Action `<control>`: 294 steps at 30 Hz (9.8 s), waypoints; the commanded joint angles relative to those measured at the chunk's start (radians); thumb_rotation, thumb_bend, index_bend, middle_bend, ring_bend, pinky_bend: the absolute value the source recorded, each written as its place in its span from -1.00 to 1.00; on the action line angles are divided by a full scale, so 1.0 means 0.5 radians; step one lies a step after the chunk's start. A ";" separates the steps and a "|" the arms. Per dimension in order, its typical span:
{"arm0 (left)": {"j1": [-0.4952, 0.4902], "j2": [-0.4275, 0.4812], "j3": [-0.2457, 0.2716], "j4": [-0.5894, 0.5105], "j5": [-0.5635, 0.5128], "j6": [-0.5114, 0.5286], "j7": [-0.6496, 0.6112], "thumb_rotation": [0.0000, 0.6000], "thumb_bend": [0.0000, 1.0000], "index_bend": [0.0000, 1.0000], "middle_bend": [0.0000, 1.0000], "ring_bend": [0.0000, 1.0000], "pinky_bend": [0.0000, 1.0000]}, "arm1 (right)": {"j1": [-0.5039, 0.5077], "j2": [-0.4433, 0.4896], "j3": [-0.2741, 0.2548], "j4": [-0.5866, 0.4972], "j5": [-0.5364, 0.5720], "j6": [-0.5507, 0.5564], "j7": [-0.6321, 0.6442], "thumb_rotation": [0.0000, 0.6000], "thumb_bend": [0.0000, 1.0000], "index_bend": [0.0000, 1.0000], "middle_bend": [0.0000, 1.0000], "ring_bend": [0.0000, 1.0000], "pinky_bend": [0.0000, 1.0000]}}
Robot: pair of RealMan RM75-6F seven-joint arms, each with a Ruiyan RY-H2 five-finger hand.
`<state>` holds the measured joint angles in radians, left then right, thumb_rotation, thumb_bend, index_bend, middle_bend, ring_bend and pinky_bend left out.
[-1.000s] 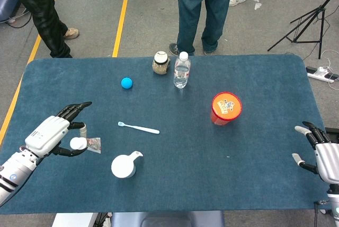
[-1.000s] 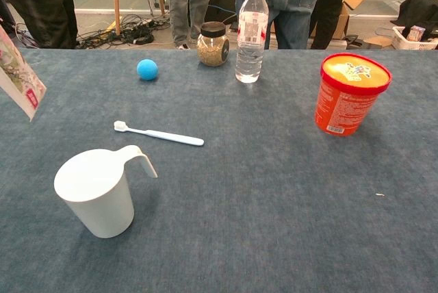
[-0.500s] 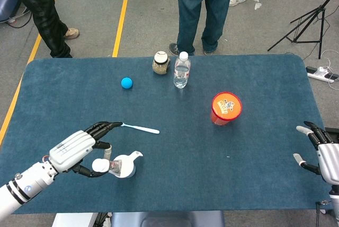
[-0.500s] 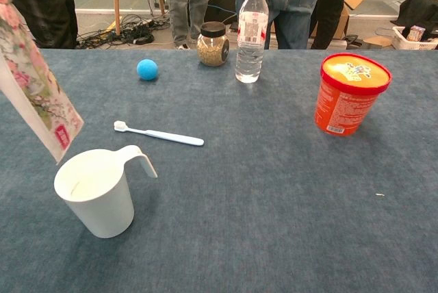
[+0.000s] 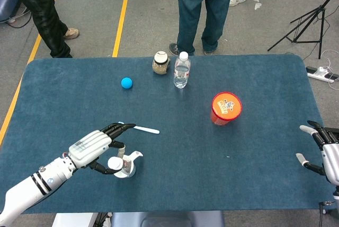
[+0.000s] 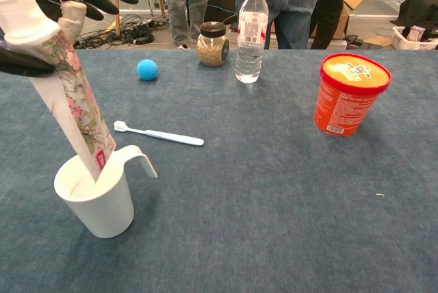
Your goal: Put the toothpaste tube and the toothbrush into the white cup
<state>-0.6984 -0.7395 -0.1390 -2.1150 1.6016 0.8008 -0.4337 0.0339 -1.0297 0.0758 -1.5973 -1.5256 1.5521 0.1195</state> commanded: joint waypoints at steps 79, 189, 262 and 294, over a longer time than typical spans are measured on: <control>-0.002 -0.691 0.301 0.557 -0.197 -0.032 0.164 1.00 -0.40 -0.14 -1.00 -1.00 -0.90 | 0.002 0.006 0.013 0.006 0.026 -0.020 0.016 1.00 -0.69 -0.46 -0.62 -0.52 0.16; -0.755 -1.964 -0.036 1.840 -2.141 -0.063 1.877 1.00 -0.86 -0.05 -1.00 -1.00 -0.98 | -0.021 0.071 0.036 0.018 0.043 0.011 0.173 1.00 -0.69 -0.46 -0.62 -0.52 0.16; -0.538 -1.677 -0.084 1.397 -1.957 0.165 1.831 1.00 -0.34 0.09 -1.00 -1.00 -0.98 | -0.020 0.068 0.041 0.021 0.045 0.008 0.171 1.00 -0.69 -0.46 -0.62 -0.52 0.16; -0.068 -0.704 -0.456 0.024 -1.595 0.076 0.675 1.00 -0.34 0.15 -1.00 -1.00 -0.98 | 0.003 0.048 0.033 0.020 0.060 -0.044 0.120 1.00 -0.69 -0.46 -0.62 -0.52 0.16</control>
<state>-0.7654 -1.1090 -0.3498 -2.0803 0.7624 0.8679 -0.0277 0.0352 -1.0057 0.0922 -1.5875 -1.4958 1.5302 0.1799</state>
